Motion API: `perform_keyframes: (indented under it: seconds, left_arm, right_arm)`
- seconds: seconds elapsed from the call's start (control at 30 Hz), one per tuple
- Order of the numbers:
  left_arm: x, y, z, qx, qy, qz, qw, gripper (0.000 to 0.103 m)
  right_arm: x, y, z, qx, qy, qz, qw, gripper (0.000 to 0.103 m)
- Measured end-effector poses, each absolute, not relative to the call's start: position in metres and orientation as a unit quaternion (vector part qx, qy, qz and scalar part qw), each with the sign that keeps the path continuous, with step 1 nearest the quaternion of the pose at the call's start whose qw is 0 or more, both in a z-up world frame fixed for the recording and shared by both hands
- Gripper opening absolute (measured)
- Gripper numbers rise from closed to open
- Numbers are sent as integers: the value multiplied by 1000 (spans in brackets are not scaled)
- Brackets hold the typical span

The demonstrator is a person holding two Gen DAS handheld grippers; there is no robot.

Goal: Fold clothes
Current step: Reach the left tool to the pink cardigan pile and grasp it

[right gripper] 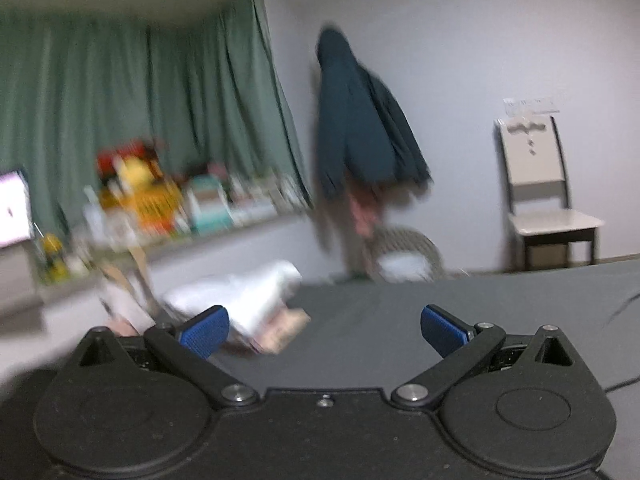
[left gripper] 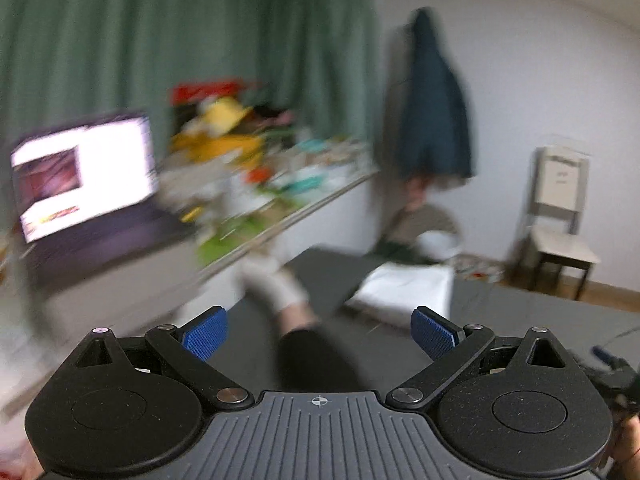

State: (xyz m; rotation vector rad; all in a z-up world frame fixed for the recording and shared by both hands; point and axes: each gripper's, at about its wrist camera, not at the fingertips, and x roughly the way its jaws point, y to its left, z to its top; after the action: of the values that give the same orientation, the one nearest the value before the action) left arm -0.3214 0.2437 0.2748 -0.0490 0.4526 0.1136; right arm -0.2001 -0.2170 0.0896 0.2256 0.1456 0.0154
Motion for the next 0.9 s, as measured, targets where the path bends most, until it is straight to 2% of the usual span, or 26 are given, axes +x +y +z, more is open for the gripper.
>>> perform_keyframes:
  seconds: [0.07, 0.2, 0.53, 0.7, 0.77, 0.87, 0.9]
  left_arm:
    - [-341, 276, 271, -49, 242, 101, 964, 98]
    - [-380, 341, 246, -92, 271, 184, 940, 98]
    - [-388, 446, 105, -153, 373, 325, 856, 98]
    - [-367, 469, 73, -99, 375, 384, 838, 98]
    - [-361, 475, 63, -79, 379, 396, 833, 89]
    - [-355, 486, 49, -113, 387, 385, 830, 76]
    - [-352, 489, 43, -115, 391, 385, 828, 68]
  right_arm:
    - [-210, -219, 86, 131, 49, 19, 990, 103]
    - [-219, -214, 83, 131, 62, 4, 989, 103]
    - [-233, -190, 72, 103, 103, 5, 989, 103]
    - [-235, -174, 71, 90, 116, 25, 989, 103]
    - [-237, -168, 69, 82, 122, 33, 989, 103]
    - [-237, -159, 68, 61, 132, 46, 988, 103]
    - [-237, -157, 67, 55, 134, 49, 988, 103]
